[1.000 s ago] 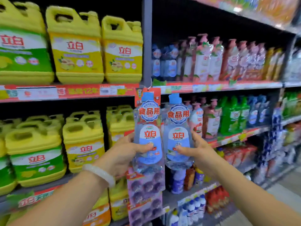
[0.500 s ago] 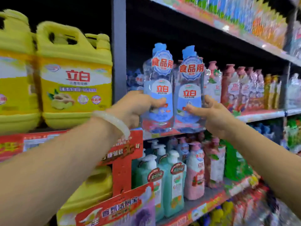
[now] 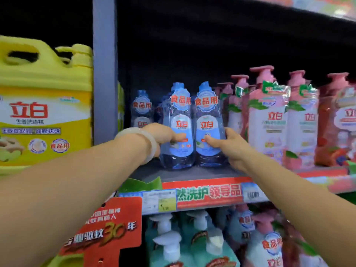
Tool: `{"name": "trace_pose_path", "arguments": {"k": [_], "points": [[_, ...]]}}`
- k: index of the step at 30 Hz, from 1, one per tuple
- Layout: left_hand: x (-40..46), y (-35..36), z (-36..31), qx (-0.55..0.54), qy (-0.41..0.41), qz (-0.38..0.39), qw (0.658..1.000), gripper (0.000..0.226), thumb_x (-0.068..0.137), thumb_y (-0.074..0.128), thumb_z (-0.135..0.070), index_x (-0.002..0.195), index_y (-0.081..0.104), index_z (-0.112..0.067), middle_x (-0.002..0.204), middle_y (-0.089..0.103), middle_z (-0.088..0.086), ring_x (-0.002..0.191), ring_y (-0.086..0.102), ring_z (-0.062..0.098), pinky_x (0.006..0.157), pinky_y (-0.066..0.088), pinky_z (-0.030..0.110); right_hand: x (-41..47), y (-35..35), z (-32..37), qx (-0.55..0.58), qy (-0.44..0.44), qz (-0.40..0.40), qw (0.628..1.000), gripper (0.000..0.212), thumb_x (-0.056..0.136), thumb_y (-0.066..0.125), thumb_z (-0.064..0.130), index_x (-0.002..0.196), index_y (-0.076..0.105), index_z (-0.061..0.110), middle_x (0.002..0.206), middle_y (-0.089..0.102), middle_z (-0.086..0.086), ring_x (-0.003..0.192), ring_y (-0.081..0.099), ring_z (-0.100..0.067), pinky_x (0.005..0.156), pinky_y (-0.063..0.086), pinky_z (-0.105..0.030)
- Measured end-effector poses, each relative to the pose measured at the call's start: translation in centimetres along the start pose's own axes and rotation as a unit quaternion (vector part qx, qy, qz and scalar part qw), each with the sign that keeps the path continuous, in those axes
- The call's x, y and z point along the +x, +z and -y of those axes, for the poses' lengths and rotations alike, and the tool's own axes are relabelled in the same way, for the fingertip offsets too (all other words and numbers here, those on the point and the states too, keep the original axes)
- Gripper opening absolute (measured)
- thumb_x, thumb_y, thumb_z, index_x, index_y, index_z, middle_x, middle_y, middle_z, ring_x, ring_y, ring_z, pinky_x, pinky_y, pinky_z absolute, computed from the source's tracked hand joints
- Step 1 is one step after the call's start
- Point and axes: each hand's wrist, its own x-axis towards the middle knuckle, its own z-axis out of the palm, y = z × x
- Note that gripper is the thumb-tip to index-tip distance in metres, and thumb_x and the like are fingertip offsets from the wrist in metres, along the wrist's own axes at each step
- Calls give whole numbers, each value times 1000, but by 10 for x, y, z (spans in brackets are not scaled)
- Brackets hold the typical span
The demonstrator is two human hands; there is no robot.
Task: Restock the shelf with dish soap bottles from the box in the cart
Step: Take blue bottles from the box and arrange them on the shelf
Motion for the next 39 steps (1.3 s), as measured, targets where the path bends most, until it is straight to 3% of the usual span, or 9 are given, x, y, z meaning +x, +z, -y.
{"name": "trace_pose_path", "arguments": {"k": [3,8,11,16,19,25,29,34,39], "points": [[10,8,2,37,28,5,999,23,89,59,-4,112,63,1,102,71,12,87,63,19,84,55,29,14,-12,-10,-15,2,27,1000,36,86,64,5,119,54,-5,109,64,-13,79,63,-17,72,54,-25],[11,10,9,190,76,-55,977,20,88,66,-22,104,63,-12,103,70,9,75,61,15,59,46,19,21,-19,-5,-190,-8,47,981,59,82,72,20,130,41,3,124,59,-16,107,60,-30,96,48,-43],[10,13,12,245,77,-106,961,20,80,74,-26,88,55,-21,107,69,8,85,60,22,58,42,27,10,-20,11,-406,-10,47,913,68,87,65,30,133,29,-4,129,51,-19,115,54,-33,88,42,-33],[8,13,9,275,25,-136,951,65,68,83,-30,121,47,-18,115,64,5,105,60,30,78,53,45,-5,-16,38,-606,-13,93,790,44,90,58,41,104,47,1,101,57,-15,106,59,-31,75,43,-33],[10,12,8,281,15,-149,948,66,68,84,-29,122,49,-17,117,63,5,106,59,29,85,54,50,-1,-14,35,-605,-10,91,791,42,91,59,35,108,53,-3,100,59,-15,92,56,-29,72,40,-30],[15,13,12,298,31,-182,937,63,71,82,-28,122,50,-7,121,60,10,110,57,30,92,51,47,1,-7,20,-519,-3,28,854,39,98,49,15,131,38,-2,136,45,-16,121,50,-26,91,42,-27],[18,15,12,313,38,-178,932,55,76,77,-26,120,52,-5,122,61,12,110,58,30,93,50,43,0,-7,15,-471,-1,12,882,39,95,47,8,130,36,-5,127,50,-22,115,52,-34,78,38,-30],[23,19,14,319,36,-191,927,56,76,77,-27,120,51,-4,119,62,14,107,59,32,86,51,40,-7,1,8,-499,-23,-4,866,31,94,49,14,121,44,-2,115,56,-19,105,57,-34,72,39,-32],[32,18,21,309,33,-202,929,60,76,78,-26,123,46,-7,122,59,13,109,57,32,91,51,44,-5,5,8,-558,-41,-13,829,59,90,62,22,131,31,-6,125,53,-18,113,56,-31,81,45,-34]]}}
